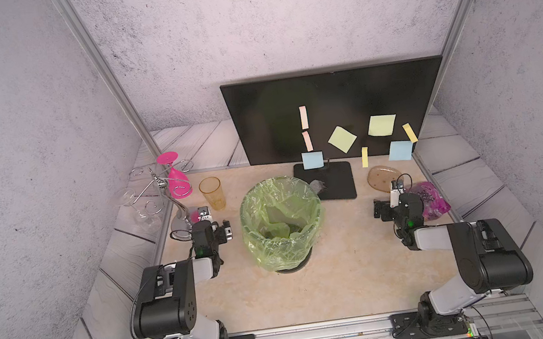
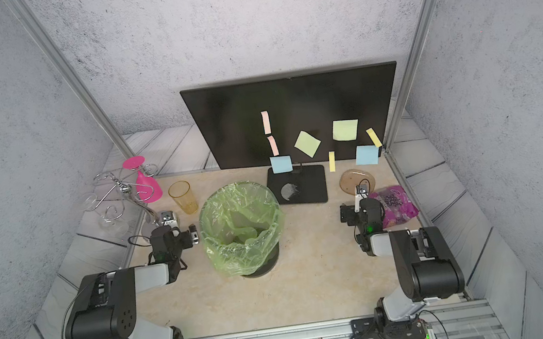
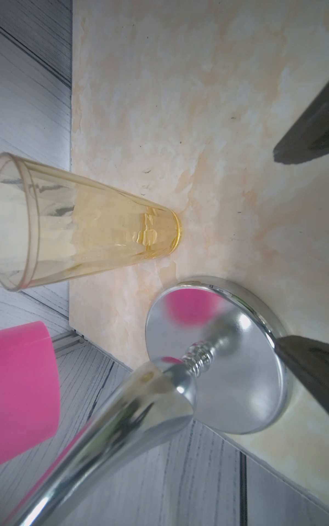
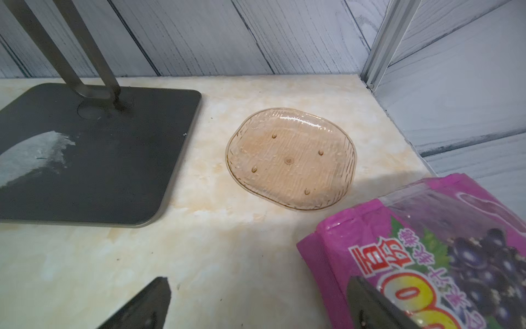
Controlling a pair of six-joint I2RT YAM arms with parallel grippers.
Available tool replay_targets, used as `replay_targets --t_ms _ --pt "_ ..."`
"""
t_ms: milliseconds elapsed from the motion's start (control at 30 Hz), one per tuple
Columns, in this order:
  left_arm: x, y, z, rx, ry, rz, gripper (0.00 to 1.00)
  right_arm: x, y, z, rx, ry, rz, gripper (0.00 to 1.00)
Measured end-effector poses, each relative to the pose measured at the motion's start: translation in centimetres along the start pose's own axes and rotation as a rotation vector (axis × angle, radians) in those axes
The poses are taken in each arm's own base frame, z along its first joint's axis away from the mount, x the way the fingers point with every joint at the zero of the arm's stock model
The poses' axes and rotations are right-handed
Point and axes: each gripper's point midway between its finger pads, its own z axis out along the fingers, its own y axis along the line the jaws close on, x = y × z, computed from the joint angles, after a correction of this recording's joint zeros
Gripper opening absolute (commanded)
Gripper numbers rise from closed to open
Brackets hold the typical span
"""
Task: Remove the sticky note from the monitor
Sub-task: Tear off the sticky note from the monitor.
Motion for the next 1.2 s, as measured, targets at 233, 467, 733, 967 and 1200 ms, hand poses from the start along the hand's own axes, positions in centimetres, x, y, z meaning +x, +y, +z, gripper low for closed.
replay_targets --t_ms 233,467,733,967,1200 --pt "0.0 -0.1 0.0 0.003 0.000 0.000 1.00 0.0 0.0 0.0 0.000 0.000 0.000 0.99" --pt "-1.3 0.2 -1.0 -0.005 0.002 0.000 1.00 -0.3 0.0 -0.4 -0.003 0.003 -0.002 0.99" --pt "-12.6 1.1 -7.9 -0.013 -0.196 -0.117 1.00 -7.8 0.4 -5.6 -0.049 -0.130 0.025 0.99" --pt "-20.7 1.5 -14.9 0.032 -0.286 -0.217 1.00 -15.1 1.0 -10.5 -0.121 -0.204 0.084 0.99" --pt "-25.1 -4.1 -18.9 0.374 -0.254 -0.159 1.00 -19.5 -0.9 -12.8 -0.187 -0.188 0.172 0.99"
